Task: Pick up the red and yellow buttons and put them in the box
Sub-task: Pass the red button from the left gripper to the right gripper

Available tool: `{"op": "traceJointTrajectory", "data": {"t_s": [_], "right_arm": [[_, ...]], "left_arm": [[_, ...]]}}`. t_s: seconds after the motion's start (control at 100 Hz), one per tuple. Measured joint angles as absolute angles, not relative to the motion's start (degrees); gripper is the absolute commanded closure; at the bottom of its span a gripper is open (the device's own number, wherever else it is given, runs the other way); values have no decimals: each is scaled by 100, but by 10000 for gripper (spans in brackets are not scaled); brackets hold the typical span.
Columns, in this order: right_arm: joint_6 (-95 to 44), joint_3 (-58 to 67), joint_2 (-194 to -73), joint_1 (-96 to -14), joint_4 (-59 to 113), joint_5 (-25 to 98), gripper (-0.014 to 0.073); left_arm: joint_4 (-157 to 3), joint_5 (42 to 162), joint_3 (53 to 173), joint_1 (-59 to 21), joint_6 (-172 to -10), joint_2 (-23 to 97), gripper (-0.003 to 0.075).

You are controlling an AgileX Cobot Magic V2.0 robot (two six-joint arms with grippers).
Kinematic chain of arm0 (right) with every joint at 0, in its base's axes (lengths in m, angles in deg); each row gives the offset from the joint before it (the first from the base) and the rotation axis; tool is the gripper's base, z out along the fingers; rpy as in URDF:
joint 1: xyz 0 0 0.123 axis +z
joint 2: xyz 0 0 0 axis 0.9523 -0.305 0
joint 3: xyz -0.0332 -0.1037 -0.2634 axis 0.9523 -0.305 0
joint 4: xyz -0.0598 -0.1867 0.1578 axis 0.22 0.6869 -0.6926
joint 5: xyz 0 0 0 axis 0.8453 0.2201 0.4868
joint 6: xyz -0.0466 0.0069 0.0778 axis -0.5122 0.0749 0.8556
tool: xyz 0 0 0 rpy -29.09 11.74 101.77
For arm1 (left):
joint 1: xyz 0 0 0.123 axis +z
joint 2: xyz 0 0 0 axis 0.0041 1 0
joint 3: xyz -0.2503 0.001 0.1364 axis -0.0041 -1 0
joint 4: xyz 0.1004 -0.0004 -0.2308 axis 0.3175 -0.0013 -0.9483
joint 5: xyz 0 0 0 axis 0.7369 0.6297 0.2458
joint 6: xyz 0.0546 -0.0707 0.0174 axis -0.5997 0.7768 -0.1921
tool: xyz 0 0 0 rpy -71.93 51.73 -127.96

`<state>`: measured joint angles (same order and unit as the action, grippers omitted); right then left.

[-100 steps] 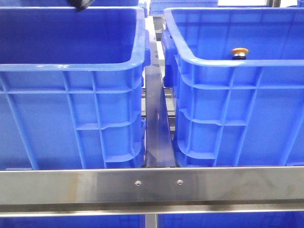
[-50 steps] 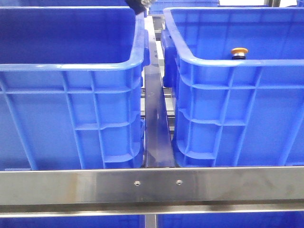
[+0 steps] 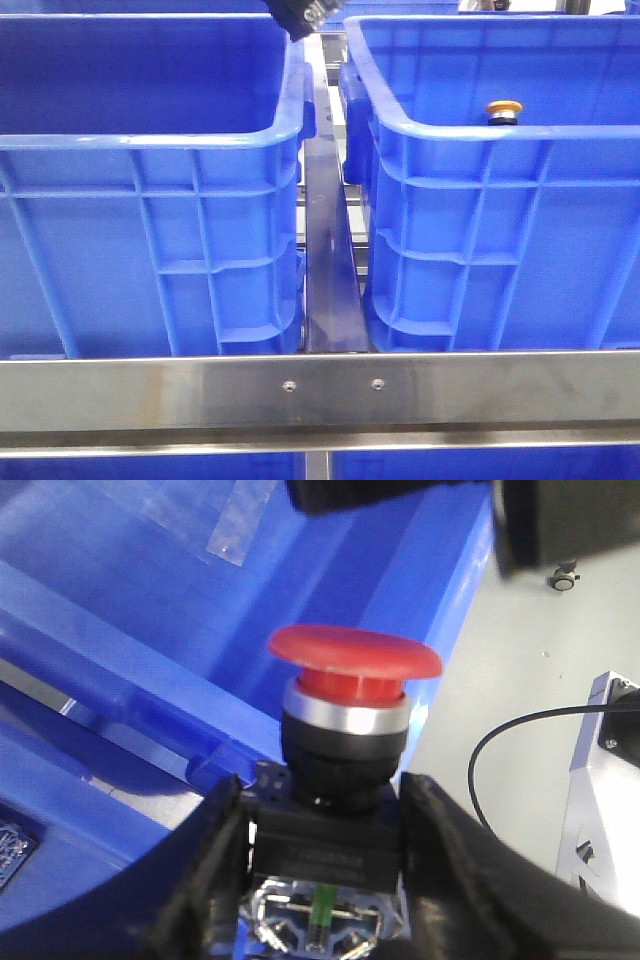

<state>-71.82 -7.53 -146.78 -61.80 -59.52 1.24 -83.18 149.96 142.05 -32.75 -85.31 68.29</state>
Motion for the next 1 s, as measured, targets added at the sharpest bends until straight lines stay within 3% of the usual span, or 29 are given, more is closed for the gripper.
{"op": "traceJointTrajectory", "data": {"t_s": [0.2, 0.44, 0.54, 0.65, 0.72, 0.76, 0.89, 0.94, 1.0], "right_arm": [[-7000, -753, -14825, -6120, -5650, 128, -7], [-6751, -753, -15048, -6120, -5360, -232, -8], [-6751, -753, -15060, -6120, -5321, -324, 36], [-6738, -753, -15060, -6120, -5323, -338, 211], [-6738, -753, -15060, -6120, -5311, -338, 337], [-6738, -753, -15060, -6120, -5292, -318, 397], [-6723, -753, -15072, -6120, -5277, -318, 458], [-6723, -753, -15072, -6120, -5277, -318, 458], [-6723, -753, -15072, -6120, -5277, -269, 458]], "left_arm": [[-8321, 15000, 14205, -3275, -8545, 6829, 626], [-8321, 15000, 14205, -3275, -8545, 6829, 626], [-8321, 15000, 14205, -3275, -8545, 6829, 624], [-8321, 15000, 14205, -3275, -8545, 6829, 601], [-8321, 15015, 14205, -3275, -8592, 6829, 518], [-8345, 15040, 14205, -3275, -8632, 6829, 417], [-8345, 15130, 14205, -3275, -8681, 6829, 158], [-8345, 15170, 14205, -3275, -8691, 6829, 113], [-8334, 15190, 14205, -3275, -8703, 6829, 111]]}}
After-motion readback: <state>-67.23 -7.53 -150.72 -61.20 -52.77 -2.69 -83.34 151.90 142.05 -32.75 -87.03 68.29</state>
